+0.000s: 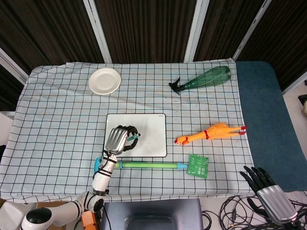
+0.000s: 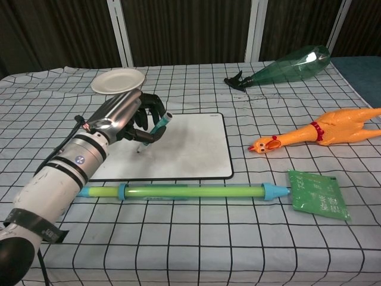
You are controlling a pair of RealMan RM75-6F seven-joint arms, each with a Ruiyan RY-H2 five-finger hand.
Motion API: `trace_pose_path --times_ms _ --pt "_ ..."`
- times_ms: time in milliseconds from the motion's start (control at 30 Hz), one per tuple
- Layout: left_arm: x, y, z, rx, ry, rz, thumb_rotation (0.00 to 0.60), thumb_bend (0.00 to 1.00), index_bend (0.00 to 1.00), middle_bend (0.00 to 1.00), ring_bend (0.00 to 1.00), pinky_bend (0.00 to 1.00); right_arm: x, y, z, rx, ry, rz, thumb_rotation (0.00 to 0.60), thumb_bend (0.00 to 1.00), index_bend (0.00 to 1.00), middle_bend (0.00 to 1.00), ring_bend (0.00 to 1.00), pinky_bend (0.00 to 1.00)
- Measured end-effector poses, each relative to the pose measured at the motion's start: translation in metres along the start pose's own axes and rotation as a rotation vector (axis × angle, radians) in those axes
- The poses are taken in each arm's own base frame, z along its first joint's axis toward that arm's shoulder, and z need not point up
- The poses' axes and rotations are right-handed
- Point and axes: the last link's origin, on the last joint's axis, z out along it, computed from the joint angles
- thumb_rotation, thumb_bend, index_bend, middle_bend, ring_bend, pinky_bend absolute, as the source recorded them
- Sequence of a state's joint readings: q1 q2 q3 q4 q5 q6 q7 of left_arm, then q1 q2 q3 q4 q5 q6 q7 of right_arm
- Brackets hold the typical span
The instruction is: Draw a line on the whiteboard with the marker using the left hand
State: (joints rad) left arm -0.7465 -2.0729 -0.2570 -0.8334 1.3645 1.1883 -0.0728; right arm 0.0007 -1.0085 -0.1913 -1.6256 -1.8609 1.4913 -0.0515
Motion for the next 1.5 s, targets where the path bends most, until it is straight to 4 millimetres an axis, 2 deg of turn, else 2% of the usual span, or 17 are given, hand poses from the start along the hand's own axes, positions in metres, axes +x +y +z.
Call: trace_pose_path --times_ms 867,1133,1367,1500 --pt "0.003 -0.026 -0.006 0.042 -0.004 0.042 0.600 0.59 0.77 0.78 0.56 0.48 0.000 0.000 0.000 -0.007 0.004 -0.001 0.600 0.33 0.00 0.00 0.00 0.07" --pt "0.005 -0.027 -0.007 0.032 0.010 0.041 0.600 0.59 0.77 0.78 0.56 0.48 0.001 0.001 0.000 -0.009 0.008 0.001 0.600 0.33 0.00 0.00 0.00 0.07" --pt "0.020 -0.018 -0.008 -0.044 0.075 0.053 0.600 0.59 0.77 0.78 0.56 0.48 0.002 0.001 -0.001 -0.009 0.012 0.004 0.600 0.33 0.00 0.00 0.00 0.07" --pt "0.033 -0.024 -0.012 -0.070 0.089 0.124 0.600 0.59 0.77 0.78 0.56 0.45 0.003 0.002 -0.002 -0.010 0.019 0.009 0.600 0.33 0.00 0.00 0.00 0.07"
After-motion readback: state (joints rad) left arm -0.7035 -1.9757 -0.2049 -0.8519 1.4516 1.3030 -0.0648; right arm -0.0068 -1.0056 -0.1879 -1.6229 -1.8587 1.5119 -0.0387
